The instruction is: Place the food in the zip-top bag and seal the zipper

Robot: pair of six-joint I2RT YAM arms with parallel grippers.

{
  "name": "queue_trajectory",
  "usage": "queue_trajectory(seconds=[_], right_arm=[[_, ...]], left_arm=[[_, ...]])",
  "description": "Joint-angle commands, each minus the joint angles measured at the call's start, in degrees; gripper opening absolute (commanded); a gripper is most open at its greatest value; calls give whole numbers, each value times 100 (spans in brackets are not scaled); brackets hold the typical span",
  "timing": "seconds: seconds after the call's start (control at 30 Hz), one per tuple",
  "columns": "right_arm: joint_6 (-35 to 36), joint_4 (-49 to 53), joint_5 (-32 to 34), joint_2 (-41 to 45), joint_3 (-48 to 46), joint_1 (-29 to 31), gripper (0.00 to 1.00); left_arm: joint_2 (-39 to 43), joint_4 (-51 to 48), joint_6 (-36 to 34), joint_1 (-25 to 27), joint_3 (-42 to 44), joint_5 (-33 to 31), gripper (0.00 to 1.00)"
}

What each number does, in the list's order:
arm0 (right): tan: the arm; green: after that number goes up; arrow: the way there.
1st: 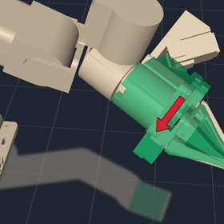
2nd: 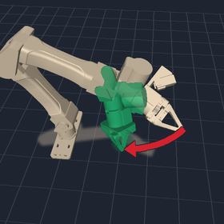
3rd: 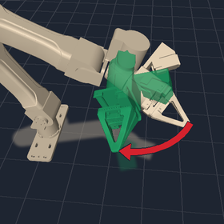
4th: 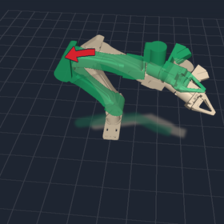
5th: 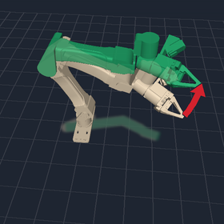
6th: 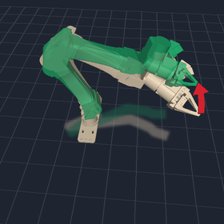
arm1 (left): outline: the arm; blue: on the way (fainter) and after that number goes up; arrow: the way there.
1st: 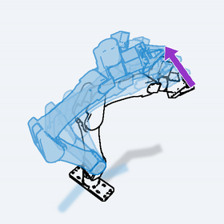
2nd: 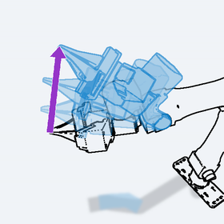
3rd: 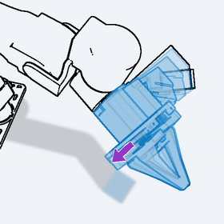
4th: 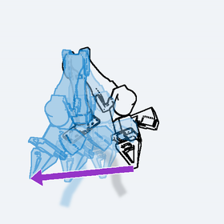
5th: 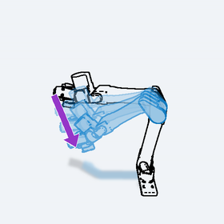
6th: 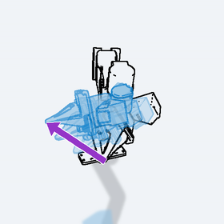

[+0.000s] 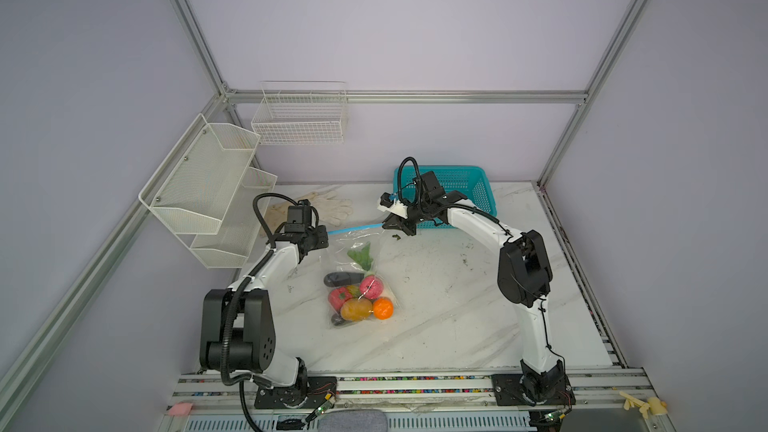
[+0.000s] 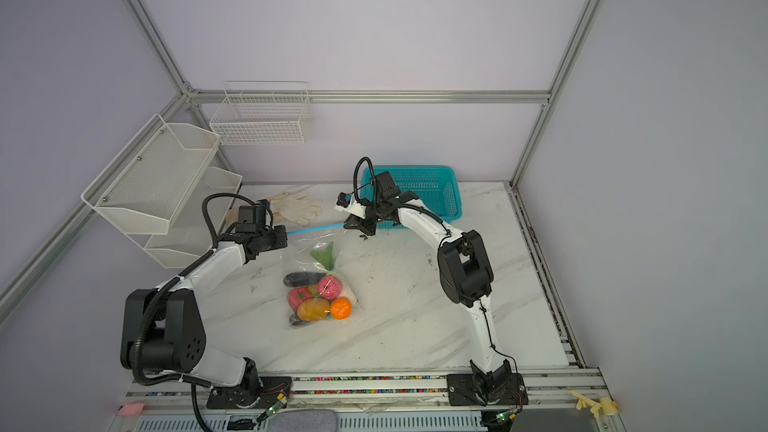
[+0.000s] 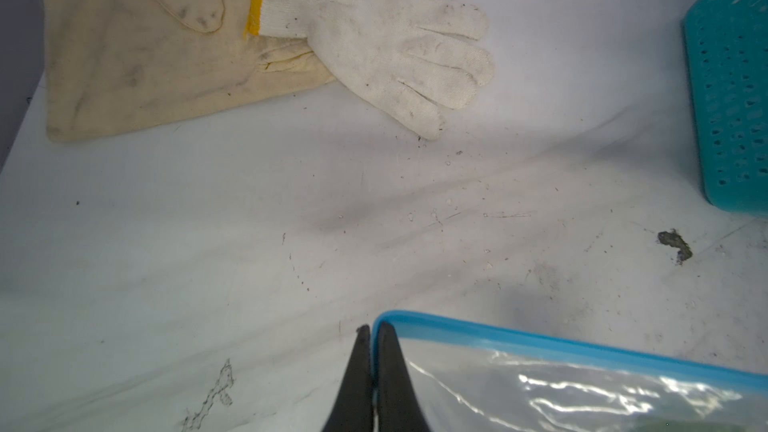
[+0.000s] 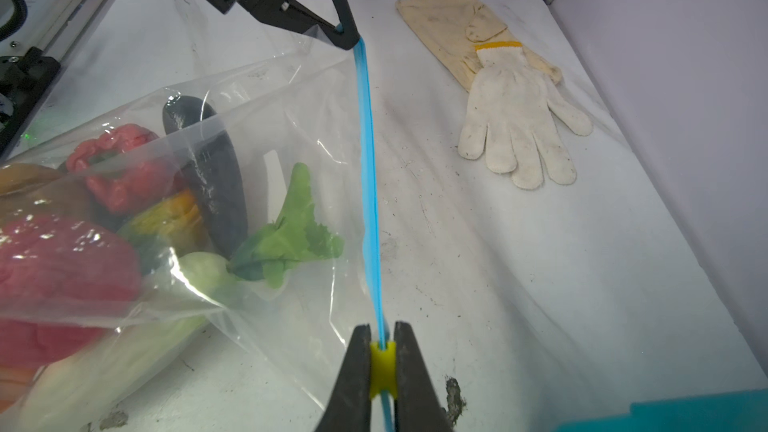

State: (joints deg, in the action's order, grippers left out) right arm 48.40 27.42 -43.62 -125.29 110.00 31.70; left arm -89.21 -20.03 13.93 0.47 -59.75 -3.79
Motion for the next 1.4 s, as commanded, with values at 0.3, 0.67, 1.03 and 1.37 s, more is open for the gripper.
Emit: queue_trajectory(seconds=[0.3, 0.67, 1.03, 1.37], right_arm=[[89, 201, 354, -268, 626, -371, 29], [144, -20, -369, 680, 495, -349, 54], [-1403, -4263, -170, 3065, -4064, 997, 53], [-1977, -5816, 639, 2354, -5142, 2044, 42]], left_arm=[[-748, -66, 69, -392, -1009, -703, 38], [637, -114, 107, -353, -915, 135, 99], [2766, -326, 809, -74, 874, 1564, 99], [3266, -213, 1490, 50, 1802, 1821, 99]])
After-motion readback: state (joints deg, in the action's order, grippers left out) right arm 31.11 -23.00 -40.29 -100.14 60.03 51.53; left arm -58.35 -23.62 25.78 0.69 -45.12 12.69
